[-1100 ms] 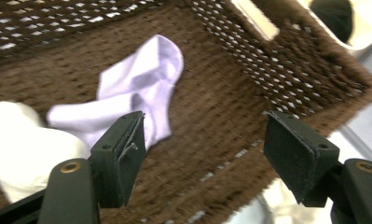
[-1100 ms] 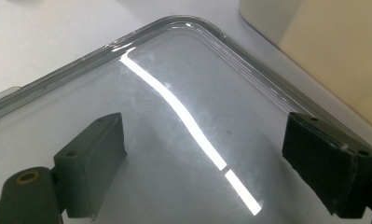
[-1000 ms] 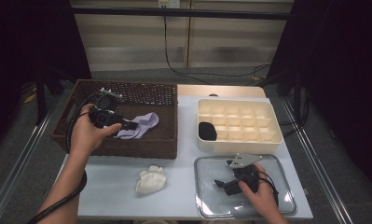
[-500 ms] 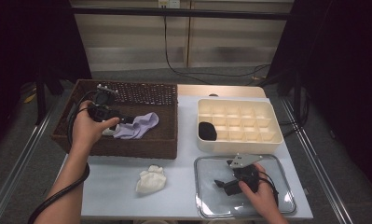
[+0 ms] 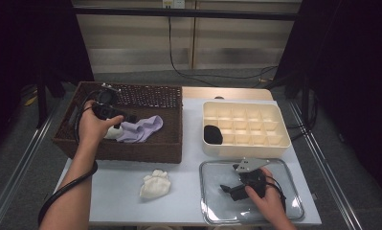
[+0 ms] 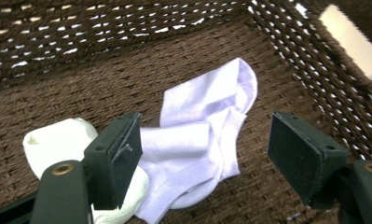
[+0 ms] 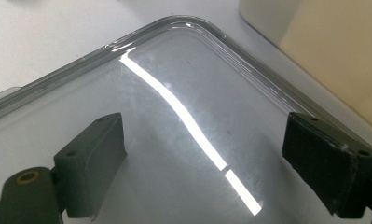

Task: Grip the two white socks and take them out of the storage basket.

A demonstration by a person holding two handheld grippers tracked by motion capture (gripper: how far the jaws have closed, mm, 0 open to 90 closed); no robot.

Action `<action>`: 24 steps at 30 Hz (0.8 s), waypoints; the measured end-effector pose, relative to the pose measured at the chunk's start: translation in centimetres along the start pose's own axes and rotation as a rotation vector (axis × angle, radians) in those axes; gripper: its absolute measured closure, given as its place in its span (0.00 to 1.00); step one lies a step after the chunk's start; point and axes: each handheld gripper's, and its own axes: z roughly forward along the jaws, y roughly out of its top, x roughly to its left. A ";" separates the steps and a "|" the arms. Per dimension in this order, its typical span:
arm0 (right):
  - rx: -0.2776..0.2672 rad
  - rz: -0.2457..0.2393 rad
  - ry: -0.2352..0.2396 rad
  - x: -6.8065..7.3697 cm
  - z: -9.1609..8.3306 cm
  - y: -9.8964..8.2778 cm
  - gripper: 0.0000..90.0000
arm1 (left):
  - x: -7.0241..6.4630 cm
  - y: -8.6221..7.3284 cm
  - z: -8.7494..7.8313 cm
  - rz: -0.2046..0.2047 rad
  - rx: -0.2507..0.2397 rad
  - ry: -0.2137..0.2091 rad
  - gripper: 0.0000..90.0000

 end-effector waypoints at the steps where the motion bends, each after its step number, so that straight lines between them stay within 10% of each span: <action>1: 0.000 0.000 0.000 0.0 0.0 0.0 0.14 | 0.2 0.0 0.1 -0.004 0.002 0.009 0.29; 24: 0.002 0.004 0.002 0.0 0.0 0.0 0.14 | 2.4 0.5 1.2 -0.055 0.025 0.069 0.29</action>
